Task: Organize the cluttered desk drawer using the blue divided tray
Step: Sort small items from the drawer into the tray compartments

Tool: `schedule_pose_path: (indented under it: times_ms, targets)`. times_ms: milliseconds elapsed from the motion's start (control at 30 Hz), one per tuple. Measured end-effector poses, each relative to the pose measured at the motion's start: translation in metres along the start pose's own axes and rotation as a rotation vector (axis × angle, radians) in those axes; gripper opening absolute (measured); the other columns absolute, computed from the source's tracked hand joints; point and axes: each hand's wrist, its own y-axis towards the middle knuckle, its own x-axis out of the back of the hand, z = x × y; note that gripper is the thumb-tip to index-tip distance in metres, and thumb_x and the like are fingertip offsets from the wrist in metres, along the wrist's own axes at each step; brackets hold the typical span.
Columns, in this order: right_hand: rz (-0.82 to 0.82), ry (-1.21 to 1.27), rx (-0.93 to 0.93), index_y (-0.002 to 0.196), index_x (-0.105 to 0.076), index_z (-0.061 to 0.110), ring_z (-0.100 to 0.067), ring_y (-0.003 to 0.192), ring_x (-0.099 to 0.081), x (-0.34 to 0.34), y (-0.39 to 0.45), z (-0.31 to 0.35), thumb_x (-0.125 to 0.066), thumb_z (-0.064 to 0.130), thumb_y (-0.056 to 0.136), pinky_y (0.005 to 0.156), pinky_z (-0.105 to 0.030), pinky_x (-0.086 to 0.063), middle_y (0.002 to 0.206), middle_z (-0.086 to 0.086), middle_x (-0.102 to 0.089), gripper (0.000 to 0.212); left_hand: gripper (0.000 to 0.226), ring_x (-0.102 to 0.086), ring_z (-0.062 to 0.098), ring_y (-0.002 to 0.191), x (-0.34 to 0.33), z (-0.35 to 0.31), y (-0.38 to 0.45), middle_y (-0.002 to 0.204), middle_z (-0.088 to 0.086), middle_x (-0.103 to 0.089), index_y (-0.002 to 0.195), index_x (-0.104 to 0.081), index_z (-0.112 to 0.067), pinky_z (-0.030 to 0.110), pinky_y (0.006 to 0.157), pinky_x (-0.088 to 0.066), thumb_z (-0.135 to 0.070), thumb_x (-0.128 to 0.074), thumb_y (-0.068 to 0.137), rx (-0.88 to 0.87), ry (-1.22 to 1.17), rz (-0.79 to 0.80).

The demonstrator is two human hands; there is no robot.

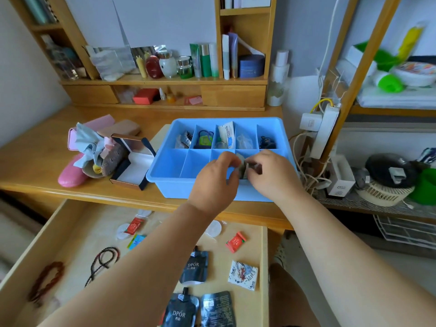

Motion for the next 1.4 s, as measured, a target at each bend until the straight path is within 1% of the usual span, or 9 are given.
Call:
schedule_pose_path:
  times_ms: [167,300,533,600,767,933,1067,1233,1400]
  targets:
    - [-0.058,-0.263,0.134,0.092,-0.074,0.008,-0.030,0.103,-0.055,-0.008,-0.005,0.004,-0.046,0.028,0.093,0.088,-0.036,-0.040,0.114,-0.006,-0.061,0.034,0.029,-0.055,0.015,0.108,0.005,0.003,-0.003,0.118,0.002,-0.058,0.115,-0.058,-0.011,0.022,0.079,-0.047,-0.002,-0.052,0.088,-0.015,-0.047,-0.002]
    - [0.037,-0.327,0.188,0.076,-0.066,0.013,-0.024,0.097,-0.057,-0.003,-0.003,0.003,-0.036,0.033,0.095,0.092,-0.038,-0.033,0.080,0.000,-0.061,0.041,0.029,-0.050,0.005,0.111,0.018,0.007,-0.028,0.120,-0.001,-0.054,0.111,-0.061,-0.012,0.000,0.088,-0.033,0.001,-0.053,0.087,-0.029,-0.112,-0.116]
    - [0.408,-0.569,0.139,0.073,-0.071,0.025,-0.013,0.124,-0.040,-0.004,0.004,0.021,0.009,0.069,0.079,0.114,-0.051,0.001,0.104,0.005,-0.064,0.091,0.027,-0.058,0.010,0.096,0.024,0.040,-0.131,0.106,-0.003,-0.059,0.098,-0.065,-0.012,0.019,0.084,-0.046,0.005,-0.055,0.081,0.023,-0.059,-0.029]
    - [0.374,-0.511,0.124,0.062,-0.063,0.025,-0.016,0.117,-0.046,-0.004,0.004,0.022,-0.003,0.069,0.084,0.113,-0.049,-0.007,0.099,0.002,-0.064,0.078,0.024,-0.058,0.012,0.096,0.017,0.054,-0.163,0.103,-0.005,-0.062,0.100,-0.068,-0.016,0.023,0.085,-0.046,-0.002,-0.059,0.082,0.174,0.000,0.143]
    - [-0.295,-0.216,0.409,0.096,-0.069,0.006,-0.032,0.111,-0.054,-0.020,-0.044,0.021,-0.053,0.033,0.086,0.106,-0.052,-0.032,0.108,-0.011,-0.066,0.033,0.034,-0.050,0.010,0.114,-0.013,0.071,-0.218,0.120,-0.009,-0.057,0.121,-0.059,-0.025,0.017,0.092,-0.038,-0.029,-0.057,0.088,0.331,0.111,0.564]
    - [-0.200,-0.102,0.424,0.115,-0.064,0.009,-0.027,0.126,-0.045,-0.054,-0.104,0.029,-0.051,0.026,0.089,0.111,-0.050,-0.028,0.131,-0.008,-0.056,0.034,0.064,-0.047,0.023,0.118,-0.044,0.061,-0.214,0.128,0.002,-0.044,0.134,-0.038,-0.020,0.037,0.098,-0.041,-0.037,-0.069,0.080,0.334,0.330,0.808]
    - [-0.112,-0.039,0.381,0.110,-0.067,0.011,-0.024,0.110,-0.058,-0.065,-0.127,0.020,-0.052,0.025,0.088,0.104,-0.041,-0.039,0.118,-0.004,-0.064,0.030,0.053,-0.052,0.025,0.110,-0.050,0.054,-0.203,0.119,0.006,-0.051,0.116,-0.055,-0.015,0.035,0.090,-0.043,-0.037,-0.075,0.073,0.351,0.473,0.885]
    - [0.167,0.057,0.014,0.098,-0.069,0.025,0.000,0.065,-0.056,-0.061,-0.134,0.019,-0.060,0.033,0.088,0.061,-0.019,-0.046,0.076,0.016,-0.062,0.016,0.025,-0.054,0.012,0.080,-0.021,0.053,-0.192,0.087,-0.008,-0.057,0.091,-0.053,-0.024,0.025,0.067,-0.041,-0.035,-0.069,0.075,0.468,0.031,0.541]
    - [0.557,0.680,-0.449,0.090,-0.063,0.026,-0.018,0.057,-0.065,-0.053,-0.128,0.053,-0.041,0.054,0.093,0.054,-0.027,-0.052,0.064,-0.006,-0.069,0.036,0.021,-0.057,0.011,0.069,0.019,0.034,-0.155,0.085,-0.010,-0.060,0.093,-0.063,-0.017,0.024,0.057,-0.045,-0.027,-0.072,0.076,0.199,-0.066,-0.064]
